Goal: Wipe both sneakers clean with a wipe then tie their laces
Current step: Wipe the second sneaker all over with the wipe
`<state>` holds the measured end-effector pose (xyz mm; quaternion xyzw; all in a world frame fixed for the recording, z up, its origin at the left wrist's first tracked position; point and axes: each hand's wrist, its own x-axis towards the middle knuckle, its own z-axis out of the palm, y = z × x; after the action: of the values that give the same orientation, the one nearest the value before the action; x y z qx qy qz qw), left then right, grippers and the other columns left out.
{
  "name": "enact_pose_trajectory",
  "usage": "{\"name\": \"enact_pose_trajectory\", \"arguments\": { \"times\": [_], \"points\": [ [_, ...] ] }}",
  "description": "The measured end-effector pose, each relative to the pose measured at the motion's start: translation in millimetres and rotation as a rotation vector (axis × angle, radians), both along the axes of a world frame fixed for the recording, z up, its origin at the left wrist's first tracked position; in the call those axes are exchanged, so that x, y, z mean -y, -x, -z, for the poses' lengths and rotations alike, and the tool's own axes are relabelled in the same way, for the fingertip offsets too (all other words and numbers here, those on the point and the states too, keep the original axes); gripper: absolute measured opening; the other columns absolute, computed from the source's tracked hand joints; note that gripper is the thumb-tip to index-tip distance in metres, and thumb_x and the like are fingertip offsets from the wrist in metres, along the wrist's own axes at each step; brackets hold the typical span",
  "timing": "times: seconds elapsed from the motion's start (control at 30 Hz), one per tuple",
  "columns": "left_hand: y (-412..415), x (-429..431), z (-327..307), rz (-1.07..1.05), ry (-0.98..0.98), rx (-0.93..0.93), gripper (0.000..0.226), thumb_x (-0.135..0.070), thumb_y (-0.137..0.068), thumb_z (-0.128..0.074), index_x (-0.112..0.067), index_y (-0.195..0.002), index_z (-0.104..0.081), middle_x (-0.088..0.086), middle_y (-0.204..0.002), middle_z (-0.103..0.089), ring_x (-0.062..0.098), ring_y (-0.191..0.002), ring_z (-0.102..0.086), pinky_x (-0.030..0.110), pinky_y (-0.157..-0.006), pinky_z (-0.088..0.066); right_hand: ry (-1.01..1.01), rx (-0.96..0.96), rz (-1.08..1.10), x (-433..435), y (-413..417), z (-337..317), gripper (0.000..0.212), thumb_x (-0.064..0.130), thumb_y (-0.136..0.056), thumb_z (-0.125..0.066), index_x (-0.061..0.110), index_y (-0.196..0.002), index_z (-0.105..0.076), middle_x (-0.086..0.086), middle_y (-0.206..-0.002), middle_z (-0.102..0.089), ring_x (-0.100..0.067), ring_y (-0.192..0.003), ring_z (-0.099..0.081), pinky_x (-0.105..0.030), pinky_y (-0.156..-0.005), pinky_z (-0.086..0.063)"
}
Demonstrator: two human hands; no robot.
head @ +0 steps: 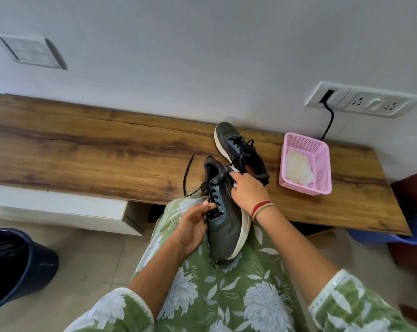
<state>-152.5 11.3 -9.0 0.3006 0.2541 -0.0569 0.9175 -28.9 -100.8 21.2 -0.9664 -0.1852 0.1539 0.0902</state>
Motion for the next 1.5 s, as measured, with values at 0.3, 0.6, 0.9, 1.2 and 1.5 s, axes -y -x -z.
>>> {"name": "enact_pose_trajectory", "arguments": {
  "times": [0.3,0.6,0.9,1.2,1.5],
  "points": [
    [0.3,-0.6,-0.2,-0.002,0.003,0.017,0.017,-0.013,-0.074,-0.061,-0.011,-0.065,-0.075,0.006,-0.076,-0.072,0.016,-0.075,-0.069,0.031,-0.078,-0.049,-0.021,0.001,-0.204,-10.0,-30.8,-1.4,0.04,0.009,-0.093,-0.04,0.019,-0.129,-0.054,-0.009,-0.121,-0.056,-0.029,-0.108,-0.056,-0.041,-0.094,-0.044],
    [0.1,-2.3,4.1,-0.018,0.035,0.007,0.021,-0.016,-0.075,-0.061,-0.003,-0.089,-0.068,0.01,-0.083,-0.07,0.02,-0.08,-0.068,0.029,-0.072,-0.056,-1.057,-0.36,0.059,-54.7,-61.8,-46.3,0.056,-0.003,-0.09,-0.049,0.035,-0.131,-0.044,0.003,-0.136,-0.042,-0.018,-0.105,-0.054,-0.023,-0.073,-0.053],
    [-1.3,-5.0,8.6,0.001,0.045,-0.043,0.032,-0.021,-0.072,-0.063,-0.002,-0.098,-0.062,0.009,-0.087,-0.068,0.02,-0.083,-0.067,0.03,-0.076,-0.055,-0.047,-0.103,-0.155,-0.4,-25.8,-11.1,0.043,0.011,-0.09,-0.048,0.025,-0.131,-0.052,-0.007,-0.123,-0.056,-0.025,-0.108,-0.055,-0.034,-0.09,-0.045],
    [1.1,-3.0,-2.9,-0.006,0.046,-0.026,0.017,-0.013,-0.074,-0.062,-0.004,-0.088,-0.061,0.006,-0.081,-0.071,0.018,-0.081,-0.067,0.026,-0.069,-0.055,0.095,0.087,-0.456,-17.3,-42.3,-1.8,0.044,0.011,-0.096,-0.036,0.031,-0.134,-0.047,-0.008,-0.107,-0.054,-0.03,-0.097,-0.054,-0.042,-0.081,-0.047],
    [0.2,-0.5,-8.8,-0.012,-0.001,-0.019,0.025,-0.005,-0.094,-0.039,-0.005,-0.086,-0.062,0.003,-0.073,-0.072,0.012,-0.068,-0.069,0.022,-0.061,-0.055,-0.587,0.123,-0.149,-66.3,-55.9,-39.0,0.028,0.01,-0.089,-0.056,0.014,-0.116,-0.064,-0.004,-0.11,-0.067,-0.015,-0.081,-0.062,-0.022,-0.074,-0.049]
  ]
}}
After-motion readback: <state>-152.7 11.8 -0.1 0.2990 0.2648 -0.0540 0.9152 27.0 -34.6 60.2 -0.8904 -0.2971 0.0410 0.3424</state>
